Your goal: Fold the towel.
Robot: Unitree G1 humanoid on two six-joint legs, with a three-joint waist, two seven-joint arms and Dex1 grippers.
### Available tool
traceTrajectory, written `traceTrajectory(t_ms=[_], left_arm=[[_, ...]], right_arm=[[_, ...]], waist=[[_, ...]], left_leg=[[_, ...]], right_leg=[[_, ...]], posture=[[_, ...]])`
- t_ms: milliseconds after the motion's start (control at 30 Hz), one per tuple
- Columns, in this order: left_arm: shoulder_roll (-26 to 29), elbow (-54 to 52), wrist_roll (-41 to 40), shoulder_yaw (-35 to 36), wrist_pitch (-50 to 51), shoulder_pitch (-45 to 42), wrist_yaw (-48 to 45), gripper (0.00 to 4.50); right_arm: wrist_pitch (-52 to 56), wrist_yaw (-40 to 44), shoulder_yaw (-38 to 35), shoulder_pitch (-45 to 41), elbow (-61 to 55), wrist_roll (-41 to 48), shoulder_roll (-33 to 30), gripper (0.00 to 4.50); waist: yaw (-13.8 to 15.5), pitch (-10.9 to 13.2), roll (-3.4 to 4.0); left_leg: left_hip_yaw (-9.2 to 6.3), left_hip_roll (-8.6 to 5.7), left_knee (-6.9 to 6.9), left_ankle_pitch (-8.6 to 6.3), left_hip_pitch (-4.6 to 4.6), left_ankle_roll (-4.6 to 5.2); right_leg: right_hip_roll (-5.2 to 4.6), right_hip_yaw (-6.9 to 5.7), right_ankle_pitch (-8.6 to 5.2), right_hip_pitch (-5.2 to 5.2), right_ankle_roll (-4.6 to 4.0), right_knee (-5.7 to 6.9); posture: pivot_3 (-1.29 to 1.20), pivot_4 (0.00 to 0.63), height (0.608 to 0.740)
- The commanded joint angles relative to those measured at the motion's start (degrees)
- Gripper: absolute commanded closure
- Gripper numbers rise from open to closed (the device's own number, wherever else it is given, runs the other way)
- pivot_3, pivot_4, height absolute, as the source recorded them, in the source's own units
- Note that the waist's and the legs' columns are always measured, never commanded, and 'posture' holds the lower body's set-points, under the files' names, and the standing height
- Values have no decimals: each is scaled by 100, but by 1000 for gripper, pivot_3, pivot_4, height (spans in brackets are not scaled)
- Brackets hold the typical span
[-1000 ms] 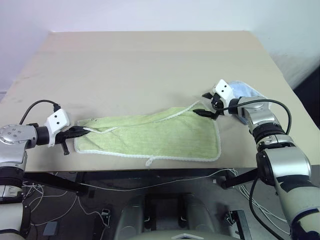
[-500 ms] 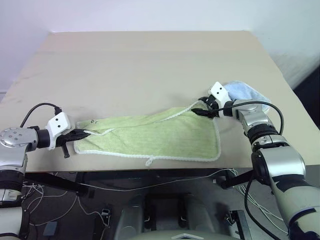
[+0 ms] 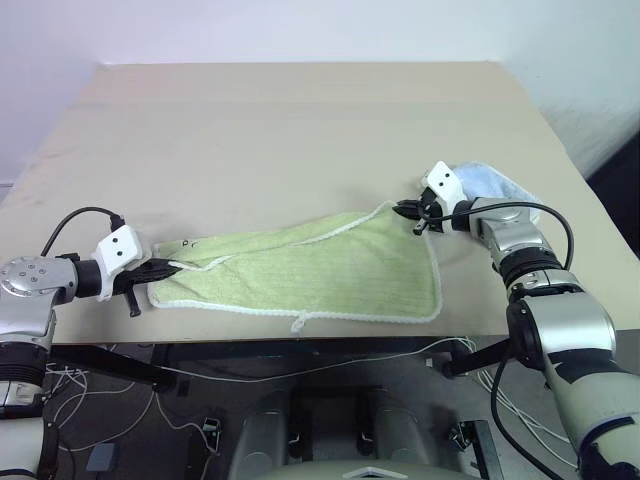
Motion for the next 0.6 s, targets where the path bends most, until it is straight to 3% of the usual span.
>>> traceTrajectory(t_ms=[33, 333, 600], left_arm=[[-15, -105, -60, 142, 7, 78, 56, 4500], [-325, 171, -626, 761, 721, -615, 715, 4500], [-664, 857, -805, 1184, 1118, -1848, 1563, 4500]], right_arm=[[-196, 206, -172, -39, -412, 157, -243, 4484], [-190, 861, -304, 254, -1736, 511, -673, 4484], [-76, 114, -327, -149, -1848, 364, -903, 4484]], waist=[[1, 1, 2], [34, 1, 1], [21, 2, -2]], left_leg=[[0, 0, 0, 0, 0, 0], [-2, -1, 2, 0, -1, 1], [0, -3, 5, 1, -1, 2]], right_leg=[[0, 0, 0, 0, 0, 0], [-2, -1, 1, 1, 1, 1], [-2, -1, 1, 3, 3, 2]], posture=[[0, 150, 740], [0, 150, 740], [0, 150, 740]])
